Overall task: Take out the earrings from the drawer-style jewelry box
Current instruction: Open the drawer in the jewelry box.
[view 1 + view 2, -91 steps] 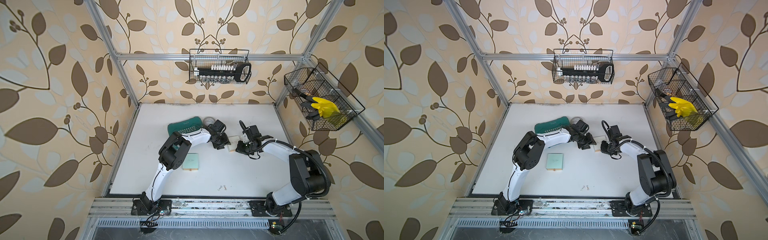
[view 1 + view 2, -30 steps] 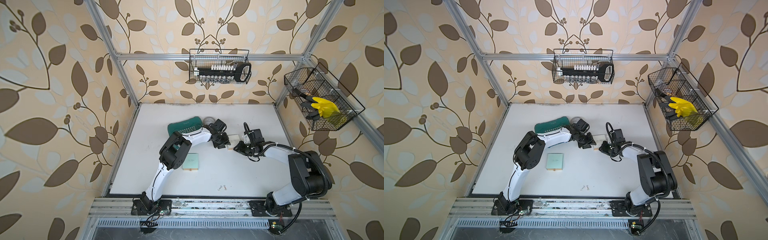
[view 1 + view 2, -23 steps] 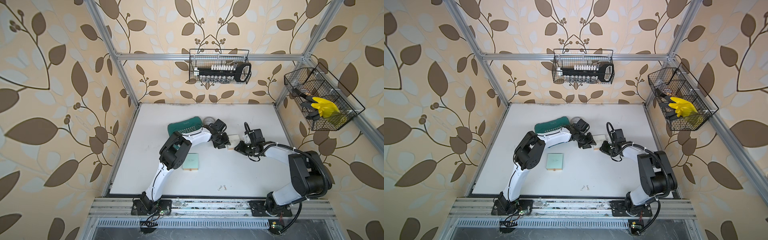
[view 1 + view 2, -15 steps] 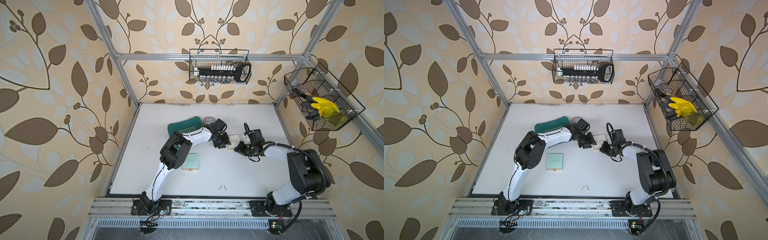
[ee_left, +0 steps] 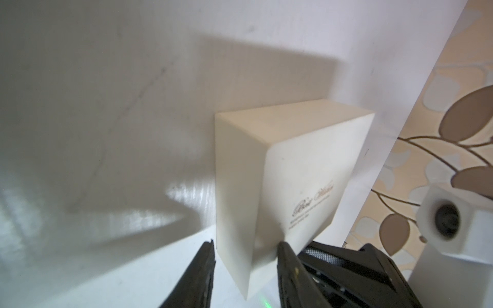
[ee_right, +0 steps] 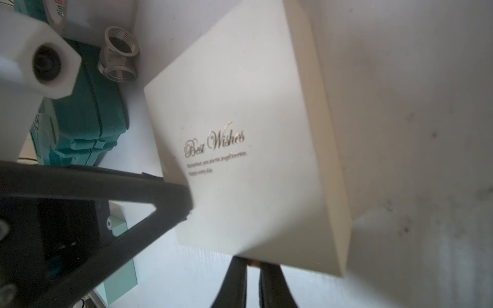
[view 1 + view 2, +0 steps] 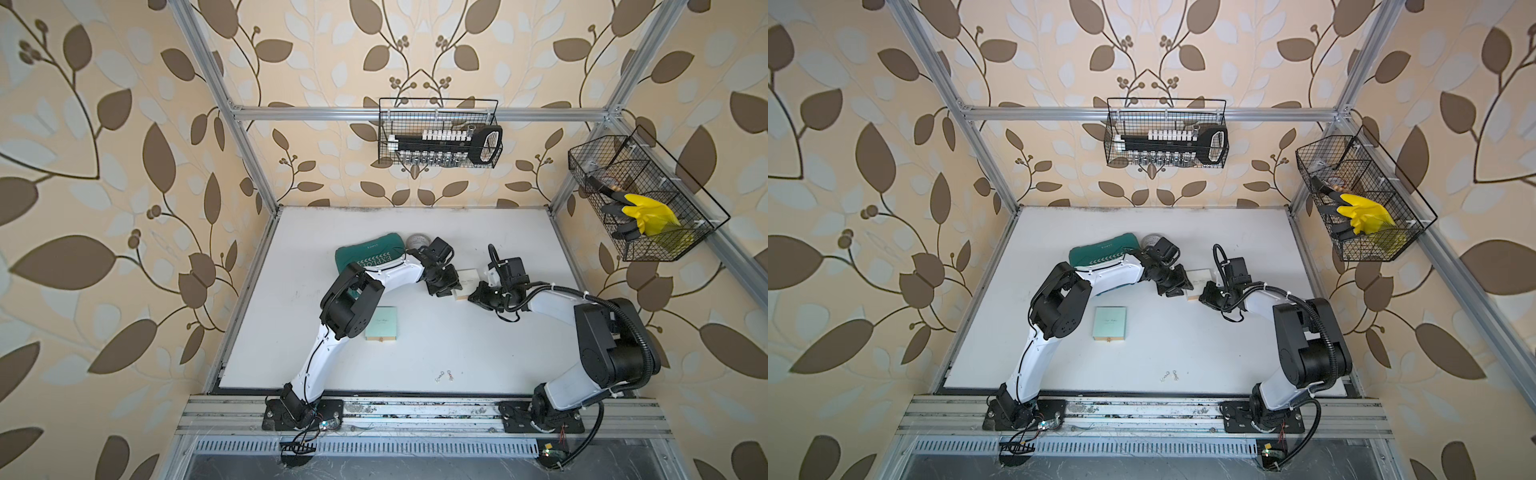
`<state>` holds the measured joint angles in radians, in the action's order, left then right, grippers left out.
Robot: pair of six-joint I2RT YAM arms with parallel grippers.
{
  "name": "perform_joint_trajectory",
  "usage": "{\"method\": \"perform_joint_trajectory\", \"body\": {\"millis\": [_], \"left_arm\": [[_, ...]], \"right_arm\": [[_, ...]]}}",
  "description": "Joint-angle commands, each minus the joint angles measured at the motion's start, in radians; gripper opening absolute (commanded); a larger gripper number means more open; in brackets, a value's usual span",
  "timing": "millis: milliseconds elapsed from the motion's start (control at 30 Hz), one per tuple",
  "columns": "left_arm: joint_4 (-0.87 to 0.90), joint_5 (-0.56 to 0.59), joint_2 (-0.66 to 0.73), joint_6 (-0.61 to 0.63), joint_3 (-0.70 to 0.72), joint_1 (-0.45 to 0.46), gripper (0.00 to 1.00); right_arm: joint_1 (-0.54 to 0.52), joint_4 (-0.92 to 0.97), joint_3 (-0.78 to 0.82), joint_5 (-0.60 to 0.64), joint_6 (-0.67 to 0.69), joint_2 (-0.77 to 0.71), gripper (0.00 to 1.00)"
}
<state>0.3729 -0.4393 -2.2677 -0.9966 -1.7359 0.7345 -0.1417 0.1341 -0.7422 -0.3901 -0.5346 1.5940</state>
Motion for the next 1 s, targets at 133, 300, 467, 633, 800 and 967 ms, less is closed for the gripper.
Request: {"method": "perform_joint_trajectory", "body": {"millis": [133,300,467,633,800,967], "left_arm": [[0.030,-0.004,-0.008,0.018,-0.023,0.011,0.40],[0.025,-0.004,-0.006,0.013,-0.021,0.010,0.40],[0.019,0.000,-0.003,0.007,-0.011,0.011,0.40],[0.013,0.005,-0.004,0.002,-0.011,0.009,0.40],[0.010,0.005,-0.008,-0.001,-0.011,0.010,0.40],[0.007,0.005,-0.011,-0.004,-0.010,0.010,0.40]], "right_arm": [[0.003,-0.005,-0.032,-0.015,0.010,0.016,0.02],[0.003,0.005,-0.030,-0.010,0.006,0.009,0.00],[0.003,0.033,-0.028,0.007,0.006,0.001,0.00],[0.002,0.075,-0.024,0.023,0.009,-0.006,0.00],[-0.001,0.107,-0.008,0.035,0.004,-0.030,0.00],[-0.003,0.141,0.009,0.053,0.003,-0.055,0.00]]}}
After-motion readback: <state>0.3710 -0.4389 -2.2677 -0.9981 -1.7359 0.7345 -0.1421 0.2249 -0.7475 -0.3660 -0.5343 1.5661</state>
